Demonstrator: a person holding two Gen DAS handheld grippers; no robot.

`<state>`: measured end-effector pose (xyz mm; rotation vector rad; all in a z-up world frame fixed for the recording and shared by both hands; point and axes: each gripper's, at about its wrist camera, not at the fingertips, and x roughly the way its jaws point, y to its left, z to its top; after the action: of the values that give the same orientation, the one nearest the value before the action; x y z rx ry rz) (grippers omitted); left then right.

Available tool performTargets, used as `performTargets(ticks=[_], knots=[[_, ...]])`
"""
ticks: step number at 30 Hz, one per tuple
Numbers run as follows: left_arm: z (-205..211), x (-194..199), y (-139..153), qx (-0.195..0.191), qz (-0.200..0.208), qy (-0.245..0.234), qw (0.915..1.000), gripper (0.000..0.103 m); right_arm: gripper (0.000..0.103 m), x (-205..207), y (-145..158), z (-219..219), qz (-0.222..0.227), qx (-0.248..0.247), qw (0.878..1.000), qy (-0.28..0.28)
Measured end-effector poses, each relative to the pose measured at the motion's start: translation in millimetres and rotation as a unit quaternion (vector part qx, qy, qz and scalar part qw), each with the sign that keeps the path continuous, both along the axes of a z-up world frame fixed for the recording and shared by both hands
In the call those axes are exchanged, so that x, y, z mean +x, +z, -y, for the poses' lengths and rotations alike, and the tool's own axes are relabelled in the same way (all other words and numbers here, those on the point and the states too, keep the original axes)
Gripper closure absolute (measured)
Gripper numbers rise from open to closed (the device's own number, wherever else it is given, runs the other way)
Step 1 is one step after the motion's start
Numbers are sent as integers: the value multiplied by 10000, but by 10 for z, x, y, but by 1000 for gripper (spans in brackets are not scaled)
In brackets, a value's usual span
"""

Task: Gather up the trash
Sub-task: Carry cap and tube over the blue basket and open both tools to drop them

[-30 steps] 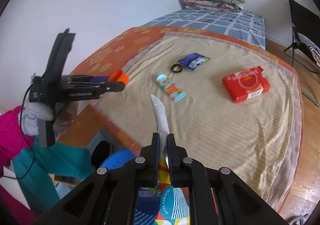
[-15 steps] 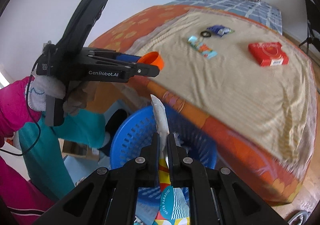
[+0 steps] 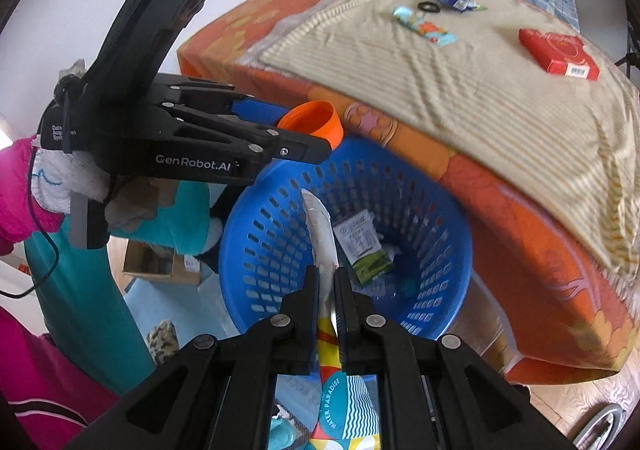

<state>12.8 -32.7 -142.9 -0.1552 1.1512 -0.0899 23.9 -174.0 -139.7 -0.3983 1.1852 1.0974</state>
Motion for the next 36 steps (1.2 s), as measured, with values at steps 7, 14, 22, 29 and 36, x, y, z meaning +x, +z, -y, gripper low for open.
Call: performTargets(ticks=[7,14,22,29,36], knots=[[96,-40,-116,85,-149,-159,9997,56,93,-33,-129,-3,-131,-116,9998,-12],[141,-49,-186,215,-276,-251,9991,53,80,-20,-185,-11,-195,-151,9997,-74],[128,-26,-205,295,-282,-175,9990,37,43,-49,-163,-11,-31,-148,9998,-91],[101,-14,-206,346,-304,-141,9988,33,29,-10,-178,3,34,-175,9996,-218],[81,11,-197,356,-311,-61,9989,33,16,64,-145,38,104,-169,9988,-443]])
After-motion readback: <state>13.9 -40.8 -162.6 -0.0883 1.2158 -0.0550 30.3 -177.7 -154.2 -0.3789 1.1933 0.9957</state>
